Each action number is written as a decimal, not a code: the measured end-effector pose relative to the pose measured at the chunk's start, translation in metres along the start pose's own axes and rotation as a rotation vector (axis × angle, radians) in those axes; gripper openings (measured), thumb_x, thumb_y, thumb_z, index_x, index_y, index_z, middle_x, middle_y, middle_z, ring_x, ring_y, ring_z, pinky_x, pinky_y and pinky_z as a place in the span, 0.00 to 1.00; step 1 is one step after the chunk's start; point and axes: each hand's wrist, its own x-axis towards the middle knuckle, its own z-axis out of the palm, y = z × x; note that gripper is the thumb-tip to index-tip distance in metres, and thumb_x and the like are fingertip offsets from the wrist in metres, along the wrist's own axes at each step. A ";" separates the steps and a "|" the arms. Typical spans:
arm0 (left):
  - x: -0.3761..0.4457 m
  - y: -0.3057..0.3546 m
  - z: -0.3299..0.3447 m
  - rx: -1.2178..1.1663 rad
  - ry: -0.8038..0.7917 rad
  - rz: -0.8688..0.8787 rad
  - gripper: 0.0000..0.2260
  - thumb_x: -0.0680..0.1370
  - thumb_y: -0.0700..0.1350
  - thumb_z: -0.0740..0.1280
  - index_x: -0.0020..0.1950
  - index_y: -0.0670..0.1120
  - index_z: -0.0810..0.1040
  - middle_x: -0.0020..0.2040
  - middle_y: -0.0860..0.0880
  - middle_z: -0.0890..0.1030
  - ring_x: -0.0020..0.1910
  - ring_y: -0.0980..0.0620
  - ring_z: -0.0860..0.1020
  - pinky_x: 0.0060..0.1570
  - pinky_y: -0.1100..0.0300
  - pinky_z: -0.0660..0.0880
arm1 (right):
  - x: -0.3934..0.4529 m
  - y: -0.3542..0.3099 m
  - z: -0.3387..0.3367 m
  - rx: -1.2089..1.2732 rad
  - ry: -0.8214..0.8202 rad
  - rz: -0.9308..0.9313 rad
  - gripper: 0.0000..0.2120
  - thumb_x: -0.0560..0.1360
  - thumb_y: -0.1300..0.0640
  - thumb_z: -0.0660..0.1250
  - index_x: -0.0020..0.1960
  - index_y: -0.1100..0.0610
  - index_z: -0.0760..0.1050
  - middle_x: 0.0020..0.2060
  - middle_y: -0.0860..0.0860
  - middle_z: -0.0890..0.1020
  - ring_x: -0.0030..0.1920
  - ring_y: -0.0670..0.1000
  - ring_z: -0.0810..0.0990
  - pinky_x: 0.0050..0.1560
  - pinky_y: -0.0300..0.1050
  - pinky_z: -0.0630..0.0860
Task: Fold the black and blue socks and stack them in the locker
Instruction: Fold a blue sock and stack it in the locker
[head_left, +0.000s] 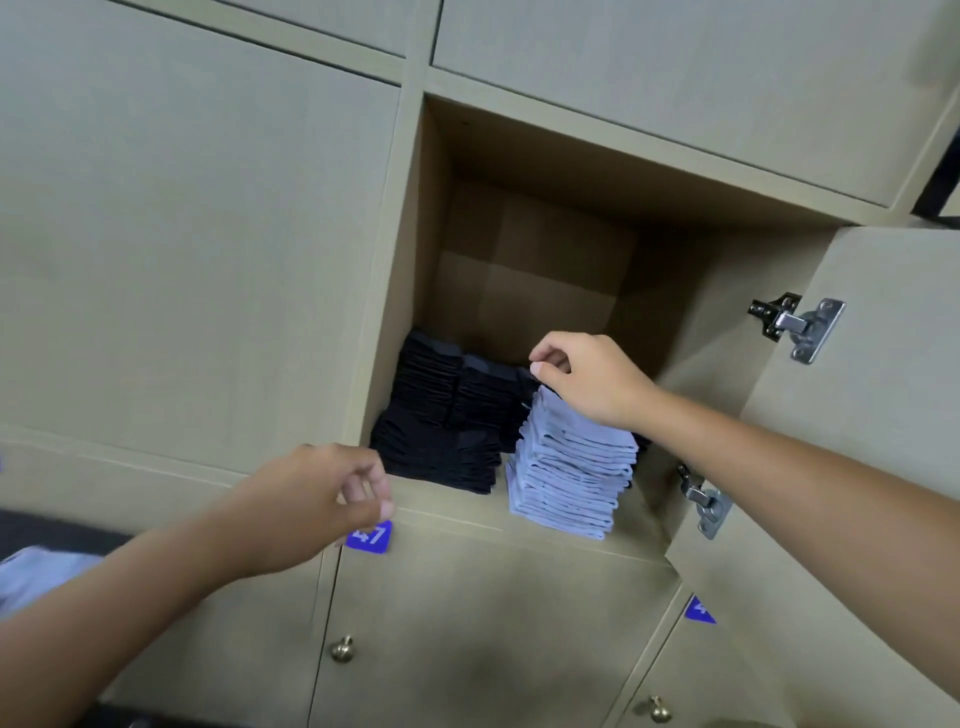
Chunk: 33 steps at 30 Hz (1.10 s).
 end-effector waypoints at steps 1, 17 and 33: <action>-0.004 -0.001 -0.005 0.009 -0.006 -0.001 0.05 0.78 0.53 0.71 0.46 0.54 0.79 0.38 0.56 0.84 0.34 0.58 0.81 0.45 0.55 0.78 | -0.006 -0.009 0.003 0.033 0.004 -0.001 0.06 0.81 0.53 0.66 0.54 0.52 0.80 0.44 0.43 0.82 0.46 0.45 0.81 0.52 0.47 0.79; -0.042 -0.066 -0.058 0.133 0.112 -0.274 0.05 0.78 0.52 0.72 0.47 0.52 0.81 0.39 0.56 0.85 0.41 0.53 0.82 0.44 0.58 0.77 | -0.073 -0.087 0.108 0.326 -0.109 -0.136 0.05 0.80 0.52 0.66 0.55 0.47 0.79 0.46 0.40 0.80 0.44 0.39 0.76 0.48 0.42 0.77; -0.105 -0.194 -0.073 0.329 0.001 -0.638 0.23 0.75 0.52 0.76 0.68 0.50 0.77 0.63 0.52 0.78 0.60 0.51 0.76 0.61 0.56 0.73 | -0.075 -0.149 0.161 0.346 -0.422 -0.341 0.13 0.79 0.42 0.65 0.63 0.43 0.76 0.53 0.37 0.79 0.46 0.38 0.79 0.53 0.43 0.78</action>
